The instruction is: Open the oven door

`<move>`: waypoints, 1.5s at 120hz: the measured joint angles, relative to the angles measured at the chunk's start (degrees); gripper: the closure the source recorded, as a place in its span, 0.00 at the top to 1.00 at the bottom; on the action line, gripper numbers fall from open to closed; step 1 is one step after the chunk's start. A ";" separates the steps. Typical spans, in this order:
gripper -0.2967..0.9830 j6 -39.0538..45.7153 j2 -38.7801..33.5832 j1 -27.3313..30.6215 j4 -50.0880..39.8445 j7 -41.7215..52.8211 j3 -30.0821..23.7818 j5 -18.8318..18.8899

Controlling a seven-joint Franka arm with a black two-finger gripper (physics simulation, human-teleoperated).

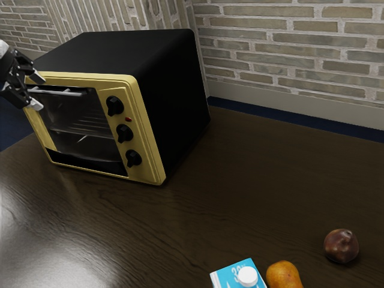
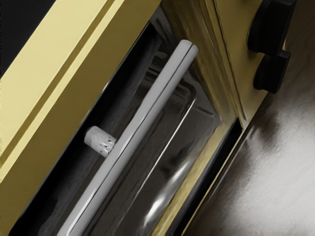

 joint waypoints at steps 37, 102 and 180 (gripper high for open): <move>0.77 0.66 0.17 0.06 -0.08 0.08 0.00 -0.04; 0.77 2.31 1.69 0.05 -0.90 0.22 0.00 -0.25; 0.77 2.42 2.23 -0.07 -2.21 0.30 0.25 -0.57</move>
